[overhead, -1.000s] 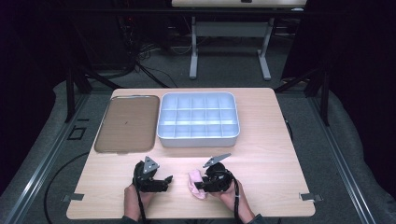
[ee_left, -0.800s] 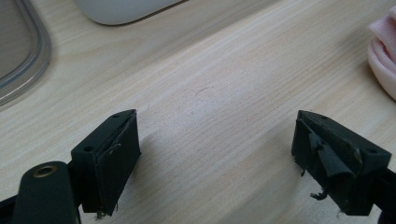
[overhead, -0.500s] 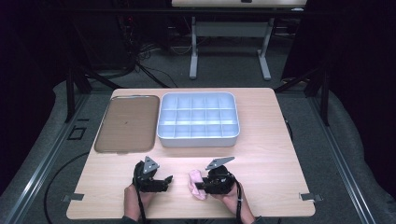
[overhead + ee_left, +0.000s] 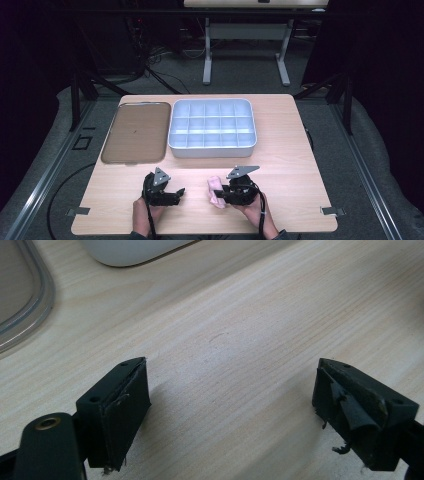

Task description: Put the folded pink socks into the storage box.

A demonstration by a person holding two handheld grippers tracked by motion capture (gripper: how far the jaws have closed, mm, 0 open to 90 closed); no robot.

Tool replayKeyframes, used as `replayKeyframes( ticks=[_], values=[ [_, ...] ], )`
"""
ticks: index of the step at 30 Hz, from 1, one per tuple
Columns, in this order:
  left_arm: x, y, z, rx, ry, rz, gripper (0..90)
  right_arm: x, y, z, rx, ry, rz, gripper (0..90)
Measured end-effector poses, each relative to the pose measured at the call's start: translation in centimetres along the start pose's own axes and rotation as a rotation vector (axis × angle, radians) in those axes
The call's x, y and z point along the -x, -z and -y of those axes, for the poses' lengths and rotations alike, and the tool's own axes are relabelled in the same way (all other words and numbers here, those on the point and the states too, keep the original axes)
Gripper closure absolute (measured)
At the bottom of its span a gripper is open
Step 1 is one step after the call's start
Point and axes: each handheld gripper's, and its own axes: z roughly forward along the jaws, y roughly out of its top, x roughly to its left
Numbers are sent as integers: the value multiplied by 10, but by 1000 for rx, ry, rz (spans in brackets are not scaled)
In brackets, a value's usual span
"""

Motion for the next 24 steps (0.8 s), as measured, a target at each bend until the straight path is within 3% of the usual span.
replayKeyframes(
  ticks=[8,15,24],
  values=[
    [0,0,0,0,3,1,152,10,17,-3,41,-14,46,727],
    [0,0,0,-1,3,0,152,18,35,-4,130,-31,136,727],
    [0,0,0,1,0,0,153,29,51,-9,150,-40,178,725]
  ],
)
